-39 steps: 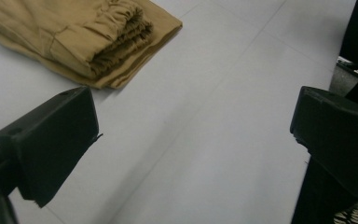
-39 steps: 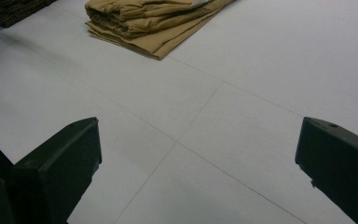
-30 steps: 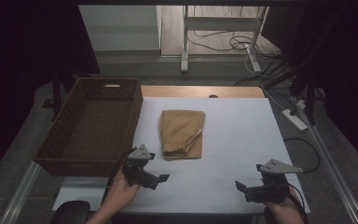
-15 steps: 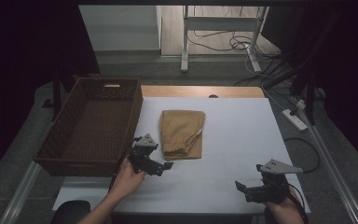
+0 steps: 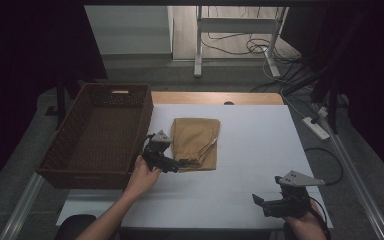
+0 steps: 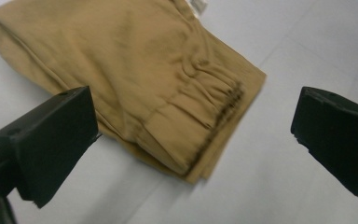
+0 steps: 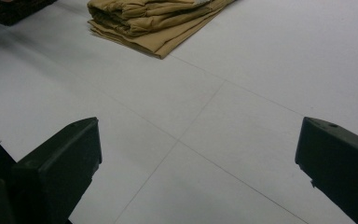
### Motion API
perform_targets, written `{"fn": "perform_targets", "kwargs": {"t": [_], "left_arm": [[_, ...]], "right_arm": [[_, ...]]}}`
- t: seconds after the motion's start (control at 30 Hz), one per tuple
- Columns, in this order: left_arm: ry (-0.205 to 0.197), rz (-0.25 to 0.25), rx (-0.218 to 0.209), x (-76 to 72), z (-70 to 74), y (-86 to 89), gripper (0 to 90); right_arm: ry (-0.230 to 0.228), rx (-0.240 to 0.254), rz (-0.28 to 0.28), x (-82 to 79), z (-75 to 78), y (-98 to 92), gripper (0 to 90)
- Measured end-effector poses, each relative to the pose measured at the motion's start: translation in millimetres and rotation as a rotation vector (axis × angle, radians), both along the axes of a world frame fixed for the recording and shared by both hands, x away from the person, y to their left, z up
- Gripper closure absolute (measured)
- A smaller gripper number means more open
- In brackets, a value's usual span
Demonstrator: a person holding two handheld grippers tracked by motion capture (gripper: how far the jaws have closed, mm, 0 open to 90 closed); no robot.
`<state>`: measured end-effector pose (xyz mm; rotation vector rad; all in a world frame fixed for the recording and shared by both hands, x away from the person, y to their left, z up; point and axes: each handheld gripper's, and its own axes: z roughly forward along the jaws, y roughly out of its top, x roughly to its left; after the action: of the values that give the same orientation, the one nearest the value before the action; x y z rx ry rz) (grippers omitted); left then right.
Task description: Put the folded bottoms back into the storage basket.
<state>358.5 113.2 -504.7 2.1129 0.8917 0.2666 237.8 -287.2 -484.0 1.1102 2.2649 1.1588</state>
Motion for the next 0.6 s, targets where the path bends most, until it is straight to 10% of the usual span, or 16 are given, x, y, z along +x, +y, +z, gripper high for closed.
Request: {"fn": "perform_targets", "kwargs": {"t": [0.6], "left_arm": [[0.017, 0.089, -0.016, 46.3, -0.7, -5.5, 0.0]], "right_arm": [[0.0, -0.003, -0.001, 0.1, -0.2, 0.1, 1.1]]}}
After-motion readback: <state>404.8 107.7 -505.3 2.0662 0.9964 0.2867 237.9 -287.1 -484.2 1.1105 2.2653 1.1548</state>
